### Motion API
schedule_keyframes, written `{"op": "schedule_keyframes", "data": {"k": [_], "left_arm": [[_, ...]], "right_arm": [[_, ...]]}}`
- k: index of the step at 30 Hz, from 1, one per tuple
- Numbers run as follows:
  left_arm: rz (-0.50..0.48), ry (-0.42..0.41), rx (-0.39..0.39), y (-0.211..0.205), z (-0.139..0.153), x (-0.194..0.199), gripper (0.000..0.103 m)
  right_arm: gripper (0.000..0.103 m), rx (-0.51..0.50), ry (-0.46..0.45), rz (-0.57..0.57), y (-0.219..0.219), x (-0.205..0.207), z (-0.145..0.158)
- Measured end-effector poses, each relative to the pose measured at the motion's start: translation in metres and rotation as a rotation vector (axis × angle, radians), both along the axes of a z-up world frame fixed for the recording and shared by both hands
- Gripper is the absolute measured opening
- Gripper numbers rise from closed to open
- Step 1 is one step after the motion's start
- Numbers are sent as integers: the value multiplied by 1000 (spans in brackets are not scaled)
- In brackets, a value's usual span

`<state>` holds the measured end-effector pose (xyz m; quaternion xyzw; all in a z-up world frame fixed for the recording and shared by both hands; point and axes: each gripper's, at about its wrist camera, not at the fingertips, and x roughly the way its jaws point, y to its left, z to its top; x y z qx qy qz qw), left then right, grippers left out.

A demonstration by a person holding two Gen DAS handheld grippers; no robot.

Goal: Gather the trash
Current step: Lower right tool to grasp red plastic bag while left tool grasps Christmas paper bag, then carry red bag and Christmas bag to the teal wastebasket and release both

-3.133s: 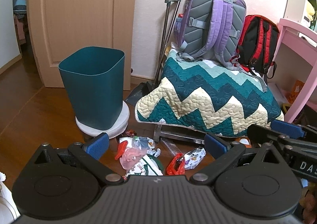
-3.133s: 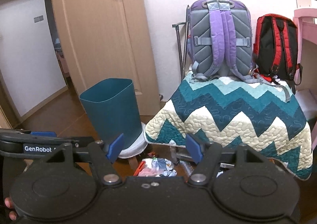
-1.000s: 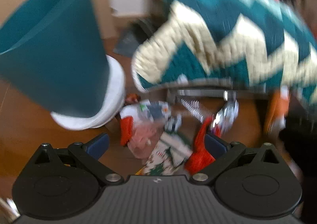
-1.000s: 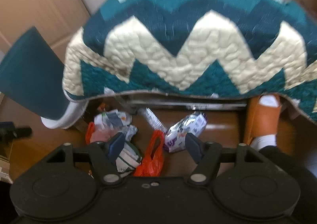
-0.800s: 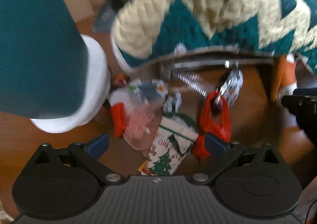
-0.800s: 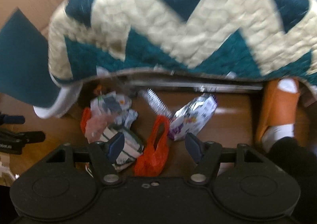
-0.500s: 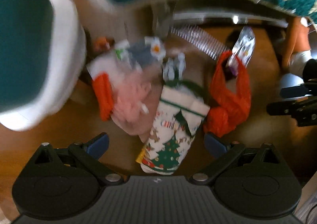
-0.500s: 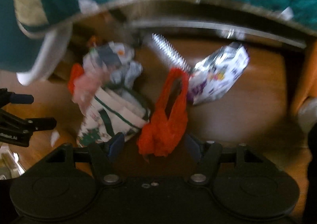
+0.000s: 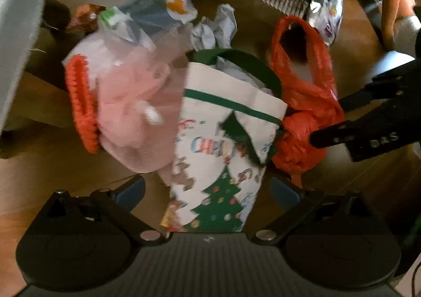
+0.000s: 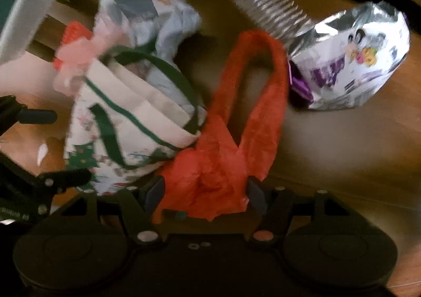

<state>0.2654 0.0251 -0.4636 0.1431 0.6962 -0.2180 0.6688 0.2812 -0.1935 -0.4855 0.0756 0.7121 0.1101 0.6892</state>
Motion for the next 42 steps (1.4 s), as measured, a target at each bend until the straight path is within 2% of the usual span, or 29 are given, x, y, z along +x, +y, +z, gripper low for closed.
{"op": "schedule_keyframes", "data": {"k": [3,5,7,9,10,11,12,13,16,20,25,33,42], "left_arm": [[-15,13,-1,-4,-7,-1,71],[-18,12,3,-5,-10,-2,64],[-20,16,-9,-6,-8,-3,47],[-22,24,-20,-7,-7,-2,36],[-27,25,-24,-7,-6,-2,32],[-31,23,-24,-8,-6,-2,30],[-35,25,-24,-10,-4,-4,26],[-37,30,-26,-10,-3,-4,20],[-52,43,-39,-12,7,-4,14],[-81,51,-41,-16,24,-2,10],[-81,37,-22,-27,53,4,8],[-62,-60,5,-38,136,2,8],[85,-220,-46,-33,242,-14,6]], "right_arm": [[66,-26,-1,20,2,1,-6],[66,-24,-11,14,-2,0,-4],[65,-29,-22,13,-4,-1,0],[64,-44,-43,22,-6,-5,7],[54,-47,-53,25,-7,-7,10],[38,-50,-62,26,-7,-7,13],[5,-76,-66,34,-4,-8,15],[6,-103,-63,33,-3,-9,16],[5,-82,-71,29,-4,-14,27],[3,-90,-111,40,2,-23,53],[3,-84,-168,64,5,-33,101],[3,-73,-304,114,17,-46,187],[3,-47,-493,145,10,-85,285]]}}
